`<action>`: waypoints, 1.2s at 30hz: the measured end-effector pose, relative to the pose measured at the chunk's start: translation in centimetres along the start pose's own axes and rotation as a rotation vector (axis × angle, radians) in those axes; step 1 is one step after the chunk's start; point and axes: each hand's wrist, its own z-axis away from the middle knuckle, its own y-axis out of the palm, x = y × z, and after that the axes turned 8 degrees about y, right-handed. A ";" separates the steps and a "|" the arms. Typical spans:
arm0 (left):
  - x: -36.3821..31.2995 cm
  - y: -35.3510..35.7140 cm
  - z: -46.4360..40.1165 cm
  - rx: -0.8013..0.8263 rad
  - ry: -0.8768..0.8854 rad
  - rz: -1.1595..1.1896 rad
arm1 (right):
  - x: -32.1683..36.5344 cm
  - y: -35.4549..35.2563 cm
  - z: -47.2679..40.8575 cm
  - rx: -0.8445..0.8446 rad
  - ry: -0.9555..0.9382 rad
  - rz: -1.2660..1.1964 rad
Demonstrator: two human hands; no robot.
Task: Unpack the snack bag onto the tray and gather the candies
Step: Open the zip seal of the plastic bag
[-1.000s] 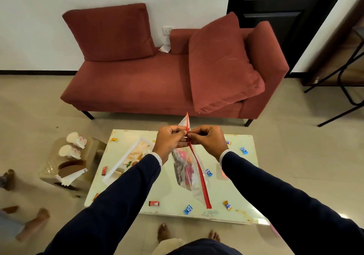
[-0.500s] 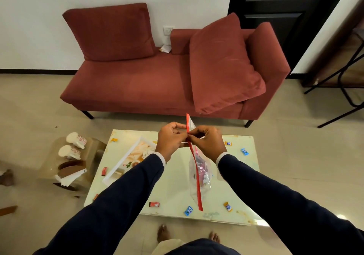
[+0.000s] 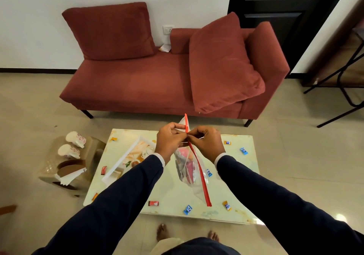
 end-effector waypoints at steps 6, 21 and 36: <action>0.1 -0.4 0.3 -0.022 0.020 0.020 | 0.4 0.3 0.1 0.001 0.053 -0.085; -0.6 -0.7 1.4 0.033 0.114 0.003 | 0.5 0.0 0.0 0.044 0.149 -0.294; -0.8 -0.8 1.8 0.031 0.173 -0.121 | 1.1 -0.9 -0.2 0.140 0.172 -0.253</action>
